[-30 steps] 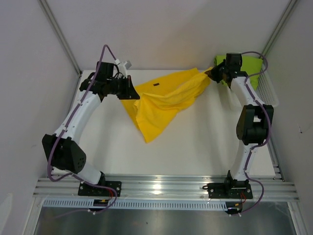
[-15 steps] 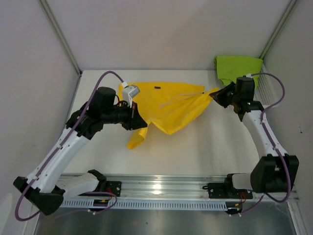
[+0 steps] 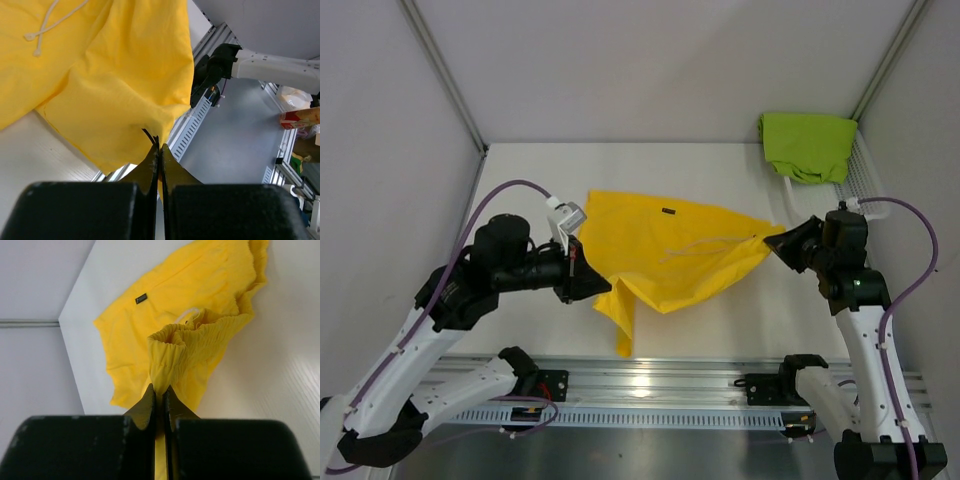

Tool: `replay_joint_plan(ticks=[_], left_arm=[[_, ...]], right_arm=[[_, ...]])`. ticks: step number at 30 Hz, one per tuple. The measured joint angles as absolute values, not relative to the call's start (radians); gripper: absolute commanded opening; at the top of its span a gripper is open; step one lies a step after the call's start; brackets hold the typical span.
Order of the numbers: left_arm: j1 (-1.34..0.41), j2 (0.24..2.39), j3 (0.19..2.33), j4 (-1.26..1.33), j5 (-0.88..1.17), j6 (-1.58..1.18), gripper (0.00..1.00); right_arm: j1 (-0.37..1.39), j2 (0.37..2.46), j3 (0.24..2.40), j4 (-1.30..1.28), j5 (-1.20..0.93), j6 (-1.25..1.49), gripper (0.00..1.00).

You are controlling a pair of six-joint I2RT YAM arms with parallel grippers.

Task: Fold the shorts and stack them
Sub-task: Fold the shorts

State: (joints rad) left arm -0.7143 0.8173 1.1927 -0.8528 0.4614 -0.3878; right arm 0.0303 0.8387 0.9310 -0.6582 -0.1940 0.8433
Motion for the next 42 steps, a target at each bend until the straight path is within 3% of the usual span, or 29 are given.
replay_joint_plan(ticks=[7, 12, 18, 33, 42], left_arm=[[-0.687, 1.031, 1.311, -0.876, 0.453, -0.319, 0.0], [-0.528, 1.205, 1.38, -0.9, 0.523, -0.23, 0.0], [-0.379, 1.33, 1.517, -0.948, 0.58, -0.156, 0.0], [-0.201, 1.67, 1.742, -0.866, 0.644, -0.146, 0.0], [-0.082, 1.764, 1.762, -0.802, 0.683, -0.176, 0.0]], right_arm=[[0.015, 0.787, 0.931, -0.805, -0.104, 0.865, 0.0], [-0.017, 0.817, 0.931, -0.834, -0.066, 0.883, 0.0], [-0.053, 0.986, 0.966, -0.81, -0.062, 0.893, 0.0], [-0.069, 1.37, 1.238, -0.633, -0.061, 0.975, 0.0], [-0.054, 1.532, 1.337, -0.533, -0.096, 1.012, 0.0]])
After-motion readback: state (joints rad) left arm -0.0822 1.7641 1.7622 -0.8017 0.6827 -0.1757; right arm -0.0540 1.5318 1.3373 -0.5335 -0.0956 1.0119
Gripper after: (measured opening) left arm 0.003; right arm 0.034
